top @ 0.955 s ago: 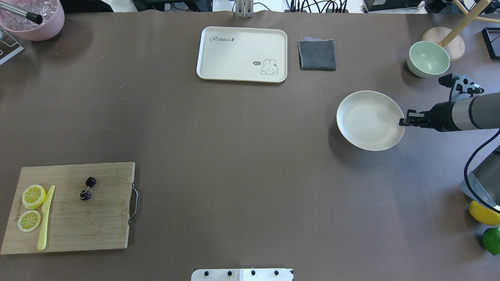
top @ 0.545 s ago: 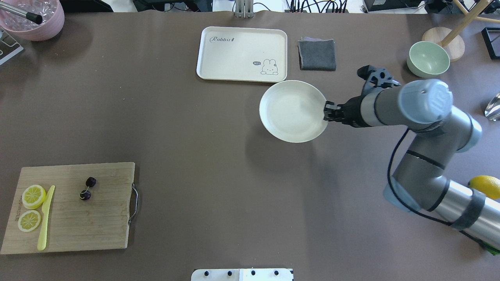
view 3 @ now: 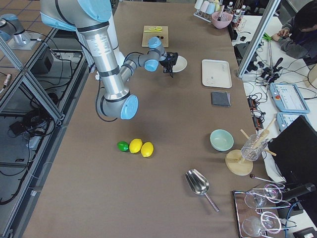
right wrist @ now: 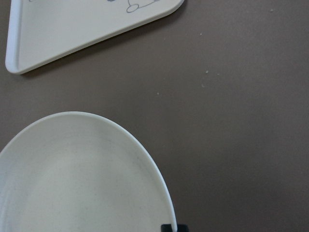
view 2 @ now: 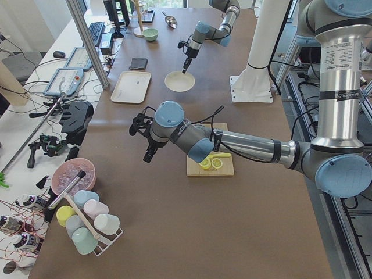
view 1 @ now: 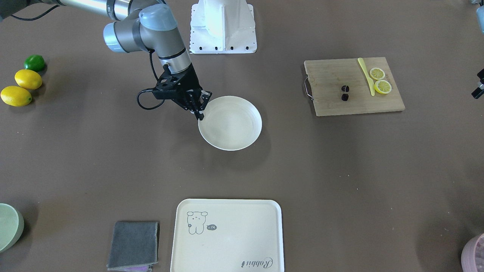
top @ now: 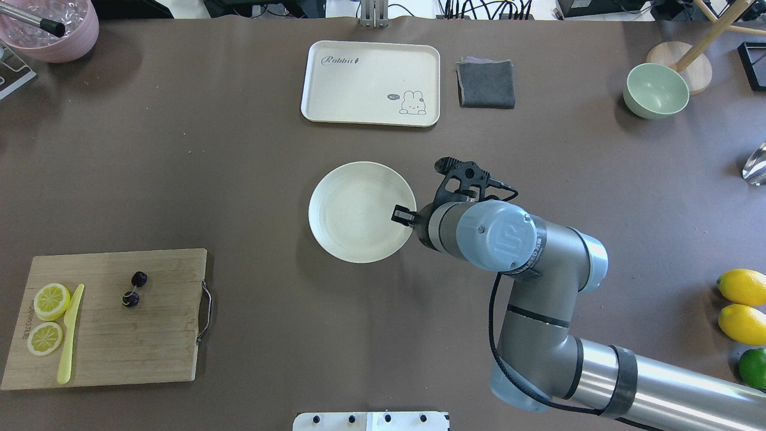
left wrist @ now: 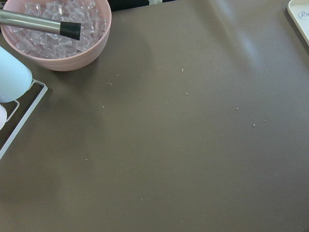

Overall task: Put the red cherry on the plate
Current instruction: 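Slide the white plate with the right gripper toward the table center, then release the plate and raise the right gripper while the left arm reaches toward the board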

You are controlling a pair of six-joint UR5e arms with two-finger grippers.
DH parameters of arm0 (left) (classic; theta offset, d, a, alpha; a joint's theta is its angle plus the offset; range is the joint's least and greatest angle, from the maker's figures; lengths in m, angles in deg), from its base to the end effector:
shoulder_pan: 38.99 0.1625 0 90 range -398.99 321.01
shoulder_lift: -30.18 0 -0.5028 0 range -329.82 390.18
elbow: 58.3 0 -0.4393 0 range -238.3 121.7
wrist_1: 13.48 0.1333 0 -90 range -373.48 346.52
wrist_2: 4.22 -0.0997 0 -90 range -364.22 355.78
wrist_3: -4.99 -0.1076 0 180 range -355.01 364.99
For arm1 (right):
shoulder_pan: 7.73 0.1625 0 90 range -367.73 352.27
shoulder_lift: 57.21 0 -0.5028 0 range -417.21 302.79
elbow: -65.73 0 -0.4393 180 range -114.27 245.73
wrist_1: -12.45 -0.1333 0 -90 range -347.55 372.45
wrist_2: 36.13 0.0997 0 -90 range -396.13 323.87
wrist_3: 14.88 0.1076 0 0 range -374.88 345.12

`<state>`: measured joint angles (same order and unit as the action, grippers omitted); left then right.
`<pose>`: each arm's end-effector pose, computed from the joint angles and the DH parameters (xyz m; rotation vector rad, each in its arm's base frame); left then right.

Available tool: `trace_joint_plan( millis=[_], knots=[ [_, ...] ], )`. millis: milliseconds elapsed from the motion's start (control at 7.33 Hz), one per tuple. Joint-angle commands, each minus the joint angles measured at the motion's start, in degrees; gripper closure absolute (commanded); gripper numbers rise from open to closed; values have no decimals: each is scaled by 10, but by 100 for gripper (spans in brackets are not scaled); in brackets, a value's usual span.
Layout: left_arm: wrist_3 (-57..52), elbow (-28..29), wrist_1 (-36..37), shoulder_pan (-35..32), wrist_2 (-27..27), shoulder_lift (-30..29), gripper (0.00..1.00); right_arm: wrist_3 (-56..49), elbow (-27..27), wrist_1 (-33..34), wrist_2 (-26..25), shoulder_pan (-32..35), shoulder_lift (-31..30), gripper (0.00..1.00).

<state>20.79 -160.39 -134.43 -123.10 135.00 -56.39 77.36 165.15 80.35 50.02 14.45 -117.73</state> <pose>0.0024 -0.5284 0.5888 0.4795 0.9279 0.1398 -0.6244 -0.4063 0.2892 0.2461 -1.0463 0.4205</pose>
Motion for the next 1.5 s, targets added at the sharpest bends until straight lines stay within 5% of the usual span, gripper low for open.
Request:
trace_joint_plan(
  millis=[0,273,545,818,1227,1364],
  knots=[
    [-1,0,0,0,0,0,1,9,-9,6,-24,-22,8,100],
    [-1,0,0,3,0,1,1,9,-13,7,-40,-22,12,6],
    [11,-3,-1,3,1,2,1,-18,-7,9,-16,13,23,0],
    [172,-48,-2,71,15,1,1,-91,28,66,129,120,12,0],
    [295,-117,-3,202,-39,4,1,-320,111,186,304,315,-68,0],
    [329,-128,-14,264,-93,8,2,-416,129,189,352,380,-119,0]
  ],
)
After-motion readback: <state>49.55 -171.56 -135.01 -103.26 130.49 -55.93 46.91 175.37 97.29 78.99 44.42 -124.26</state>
